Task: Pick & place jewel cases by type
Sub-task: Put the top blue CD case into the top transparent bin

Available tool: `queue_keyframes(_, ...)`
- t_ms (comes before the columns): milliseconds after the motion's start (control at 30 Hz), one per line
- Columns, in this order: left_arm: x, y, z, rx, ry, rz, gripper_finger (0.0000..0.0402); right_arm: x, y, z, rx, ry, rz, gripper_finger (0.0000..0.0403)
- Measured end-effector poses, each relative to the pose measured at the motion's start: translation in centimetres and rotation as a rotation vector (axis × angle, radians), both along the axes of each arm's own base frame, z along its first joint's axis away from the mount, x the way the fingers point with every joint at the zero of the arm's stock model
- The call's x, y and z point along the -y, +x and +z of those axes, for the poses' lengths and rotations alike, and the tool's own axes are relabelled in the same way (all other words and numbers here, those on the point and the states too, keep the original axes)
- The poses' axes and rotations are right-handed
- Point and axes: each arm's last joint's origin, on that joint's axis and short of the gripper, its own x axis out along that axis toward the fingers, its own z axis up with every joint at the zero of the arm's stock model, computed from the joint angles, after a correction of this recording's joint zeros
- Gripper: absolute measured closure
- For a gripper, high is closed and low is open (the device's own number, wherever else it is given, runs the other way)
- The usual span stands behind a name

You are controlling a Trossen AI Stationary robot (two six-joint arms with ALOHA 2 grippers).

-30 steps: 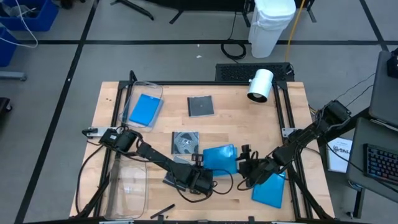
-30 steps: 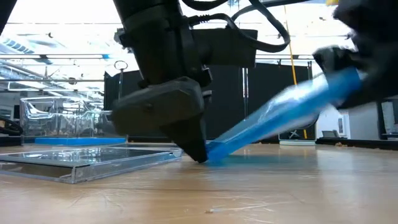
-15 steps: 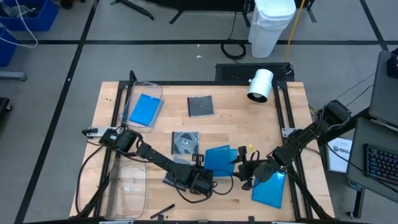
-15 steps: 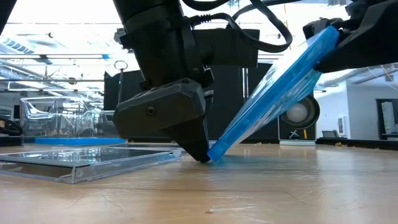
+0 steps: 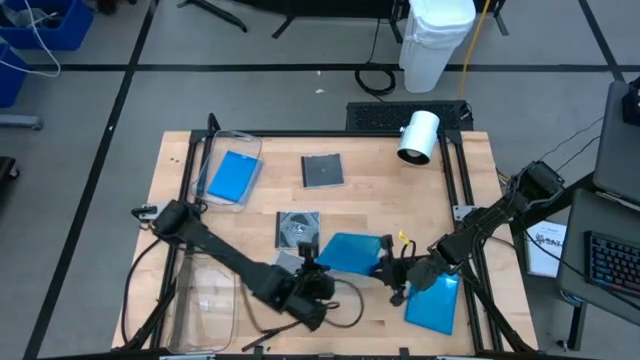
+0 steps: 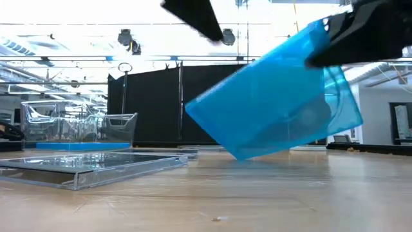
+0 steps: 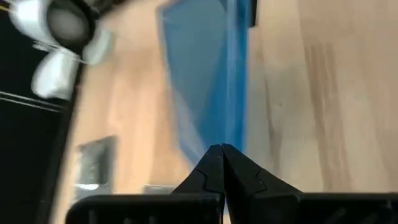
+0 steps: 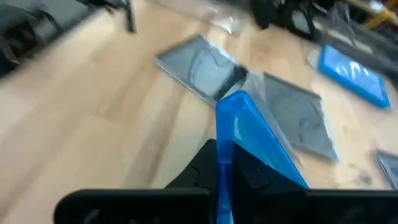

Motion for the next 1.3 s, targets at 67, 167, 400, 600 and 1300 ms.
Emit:
queue_keyframes(67,0.6,-1.0,1.8,0.062,-0.006,-0.009,0.0398,0.0,-0.1,0.7,0.037,0.011,0.015,0.0397)
queue_keyframes(167,0.9,-2.3,4.2,0.109,-0.065,-0.028,0.0397,0.2,-0.3,1.9,0.084,0.016,0.030,0.0399)
queue_keyframes(400,0.9,-1.8,4.0,0.063,-0.239,-0.071,0.0381,0.4,-0.6,3.8,0.186,0.020,0.056,0.0401)
queue_keyframes(600,0.4,0.0,2.4,0.039,-0.325,-0.085,0.0320,0.3,-0.5,3.7,0.189,0.011,0.061,0.0402)
queue_keyframes(1300,-1.2,-0.1,3.7,0.030,-0.195,-0.122,0.0174,0.4,-0.5,3.5,0.172,0.013,0.054,0.0402)
